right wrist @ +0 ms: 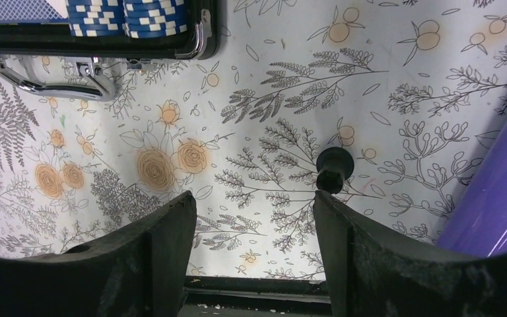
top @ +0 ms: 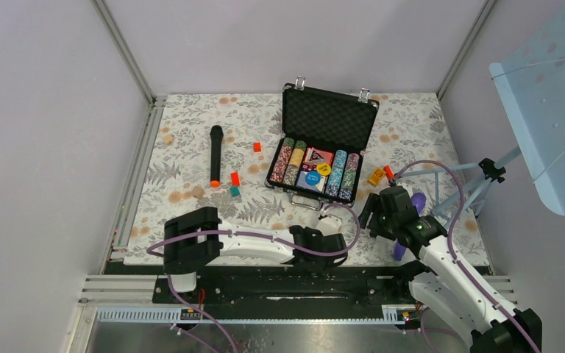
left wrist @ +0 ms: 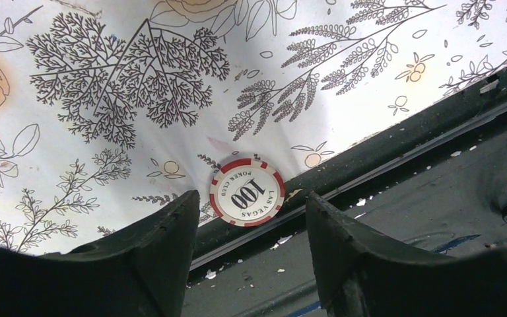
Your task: Pack up texas hold em set
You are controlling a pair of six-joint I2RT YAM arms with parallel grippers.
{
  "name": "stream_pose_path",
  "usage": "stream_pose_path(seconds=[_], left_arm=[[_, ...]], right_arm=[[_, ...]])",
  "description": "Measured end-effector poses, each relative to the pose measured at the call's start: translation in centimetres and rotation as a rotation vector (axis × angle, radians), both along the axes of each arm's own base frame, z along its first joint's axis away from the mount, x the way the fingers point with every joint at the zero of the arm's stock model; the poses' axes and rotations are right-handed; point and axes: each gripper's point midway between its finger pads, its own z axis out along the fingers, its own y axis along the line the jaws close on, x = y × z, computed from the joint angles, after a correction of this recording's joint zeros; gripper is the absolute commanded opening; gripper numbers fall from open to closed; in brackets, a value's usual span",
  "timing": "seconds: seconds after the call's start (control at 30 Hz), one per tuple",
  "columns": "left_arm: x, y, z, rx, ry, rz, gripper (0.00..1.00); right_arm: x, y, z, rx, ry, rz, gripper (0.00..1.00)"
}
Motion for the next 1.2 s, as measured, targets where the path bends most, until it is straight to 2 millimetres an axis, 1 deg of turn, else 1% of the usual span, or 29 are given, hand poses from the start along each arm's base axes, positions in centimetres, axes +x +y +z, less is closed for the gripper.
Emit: stream_pose_path(seconds=[0.1, 0.47, 0.83, 1.2], left_arm=[[0.1, 0.1, -0.2, 0.006, -0.003, 0.001, 0.57], [0.3, 0.2, -0.3, 0.011, -0.010, 0.004, 0.54], [1.4, 0.3, -0.4, 0.000, -0.022, 0.016, 0.53], [2.5, 1.0, -0.4, -0.032, -0.040, 0.047, 0.52]], right_arm=[[0.3, -0.3, 0.1, 0.001, 0.011, -0.010, 0.72], [0.0, 0.2, 0.1, 0.025, 0.026, 0.020, 0.72], [0.0, 0.6, 0.2, 0.042, 0.022, 0.032, 0.72], [-0.1, 1.0, 0.3, 0.061, 0.029, 0.046, 0.72]])
